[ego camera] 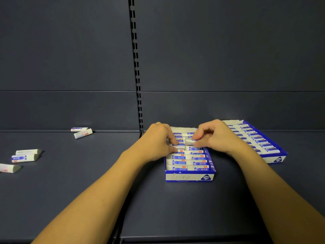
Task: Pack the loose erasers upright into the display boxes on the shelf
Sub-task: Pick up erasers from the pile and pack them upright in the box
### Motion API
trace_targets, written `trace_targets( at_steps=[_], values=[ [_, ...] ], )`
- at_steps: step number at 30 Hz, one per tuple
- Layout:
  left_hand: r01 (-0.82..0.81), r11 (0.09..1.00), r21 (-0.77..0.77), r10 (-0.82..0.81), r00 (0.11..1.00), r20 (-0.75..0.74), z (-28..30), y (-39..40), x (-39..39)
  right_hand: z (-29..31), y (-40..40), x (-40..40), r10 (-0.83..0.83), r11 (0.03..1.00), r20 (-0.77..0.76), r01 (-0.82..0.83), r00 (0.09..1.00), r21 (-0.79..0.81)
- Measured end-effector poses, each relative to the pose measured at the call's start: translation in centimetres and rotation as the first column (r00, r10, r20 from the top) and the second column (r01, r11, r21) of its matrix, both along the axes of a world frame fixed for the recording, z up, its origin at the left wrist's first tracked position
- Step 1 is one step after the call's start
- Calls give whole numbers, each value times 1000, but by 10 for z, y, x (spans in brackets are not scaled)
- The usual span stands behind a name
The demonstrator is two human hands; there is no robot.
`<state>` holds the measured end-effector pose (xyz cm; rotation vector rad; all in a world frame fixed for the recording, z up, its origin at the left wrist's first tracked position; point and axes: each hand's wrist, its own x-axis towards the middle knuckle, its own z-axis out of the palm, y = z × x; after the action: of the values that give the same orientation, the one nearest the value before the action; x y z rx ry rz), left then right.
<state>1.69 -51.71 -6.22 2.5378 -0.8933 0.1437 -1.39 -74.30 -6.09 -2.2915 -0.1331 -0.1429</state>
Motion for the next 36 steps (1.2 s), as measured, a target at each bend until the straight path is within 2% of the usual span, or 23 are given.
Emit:
trace_targets(
  at_steps=[16, 23, 36],
  values=[
    [8, 1000, 2, -8, 998, 55, -3, 2, 3, 5, -2, -8, 101, 964, 52, -85, 994, -252],
    [7, 998, -67, -4, 999, 45, -4, 4, 2, 2, 0, -8, 165, 938, 96, -126, 982, -323],
    [0, 999, -50, 3, 998, 62, -4, 5, 3, 0, 1, -7, 143, 948, 107, -105, 984, -300]
  ],
)
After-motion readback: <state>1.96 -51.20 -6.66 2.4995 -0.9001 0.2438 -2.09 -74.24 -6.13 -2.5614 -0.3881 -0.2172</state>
